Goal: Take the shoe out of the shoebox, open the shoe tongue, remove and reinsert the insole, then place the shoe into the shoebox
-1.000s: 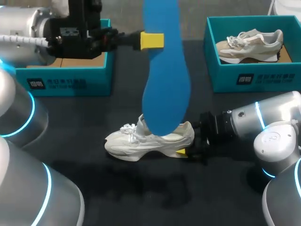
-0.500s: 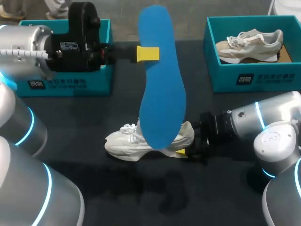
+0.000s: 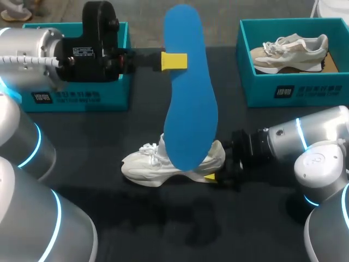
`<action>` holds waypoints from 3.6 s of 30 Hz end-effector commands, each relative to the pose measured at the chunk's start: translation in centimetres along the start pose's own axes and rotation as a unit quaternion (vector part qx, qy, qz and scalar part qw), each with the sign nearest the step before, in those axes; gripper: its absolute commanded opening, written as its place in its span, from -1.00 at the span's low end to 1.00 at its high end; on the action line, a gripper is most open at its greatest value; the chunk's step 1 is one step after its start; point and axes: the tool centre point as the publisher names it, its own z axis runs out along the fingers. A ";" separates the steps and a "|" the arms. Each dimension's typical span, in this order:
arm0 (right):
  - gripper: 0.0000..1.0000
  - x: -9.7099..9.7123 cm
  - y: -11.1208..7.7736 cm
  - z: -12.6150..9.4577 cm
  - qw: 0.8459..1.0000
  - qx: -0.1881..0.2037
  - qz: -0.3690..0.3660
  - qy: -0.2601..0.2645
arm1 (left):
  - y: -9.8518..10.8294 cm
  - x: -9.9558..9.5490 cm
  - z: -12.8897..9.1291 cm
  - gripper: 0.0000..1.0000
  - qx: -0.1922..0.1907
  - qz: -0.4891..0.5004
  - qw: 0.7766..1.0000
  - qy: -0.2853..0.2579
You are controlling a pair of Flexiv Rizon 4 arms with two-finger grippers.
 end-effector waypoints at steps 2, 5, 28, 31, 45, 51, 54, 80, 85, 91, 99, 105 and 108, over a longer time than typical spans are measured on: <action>1.00 0.2 -0.1 0.1 1.000 0.002 0.000 -0.001 | 0.0 -0.1 0.2 -1.00 0.000 0.000 1.000 0.001; 1.00 0.2 -0.1 0.1 1.000 0.002 0.000 -0.001 | 0.0 -0.1 0.2 -1.00 0.000 0.000 1.000 0.001; 1.00 1.6 5.7 -5.3 0.984 0.158 0.056 -0.053 | 0.0 -0.1 0.2 -1.00 0.000 0.000 1.000 0.001; 1.00 1.6 6.8 -5.5 0.976 0.188 0.081 -0.071 | 0.0 -0.1 0.2 -1.00 0.000 0.000 1.000 0.001; 1.00 1.5 10.2 -5.8 0.948 0.294 0.100 -0.072 | 0.0 -0.1 0.2 -1.00 0.000 0.000 1.000 0.001; 1.00 1.4 10.8 -6.3 0.940 0.324 0.080 -0.070 | 0.0 -0.1 0.2 -1.00 0.000 0.000 1.000 0.001; 1.00 1.3 11.2 -6.5 0.936 0.338 0.075 -0.067 | 0.0 -0.1 0.2 -1.00 0.000 0.000 1.000 0.001; 1.00 1.7 13.0 -6.1 0.900 0.432 0.046 -0.032 | 0.0 -0.1 0.2 -1.00 0.000 0.000 1.000 0.001; 1.00 1.9 12.8 -6.0 0.900 0.433 0.046 -0.031 | 0.0 -0.1 0.2 -1.00 0.000 0.000 1.000 0.001; 1.00 1.9 12.8 -6.0 0.901 0.430 0.044 -0.031 | 0.0 -0.1 0.2 -1.00 0.000 0.000 1.000 0.001; 1.00 2.1 12.7 -6.3 0.907 0.419 0.040 -0.028 | 0.0 -0.1 0.2 -1.00 0.000 0.000 1.000 0.001; 1.00 2.1 12.7 -6.3 0.907 0.419 0.040 -0.028 | 0.0 -0.1 0.2 -1.00 0.000 0.000 1.000 0.001; 1.00 2.1 12.7 -6.3 0.907 0.419 0.040 -0.028 | 0.0 -0.1 0.2 -1.00 0.000 0.000 1.000 0.001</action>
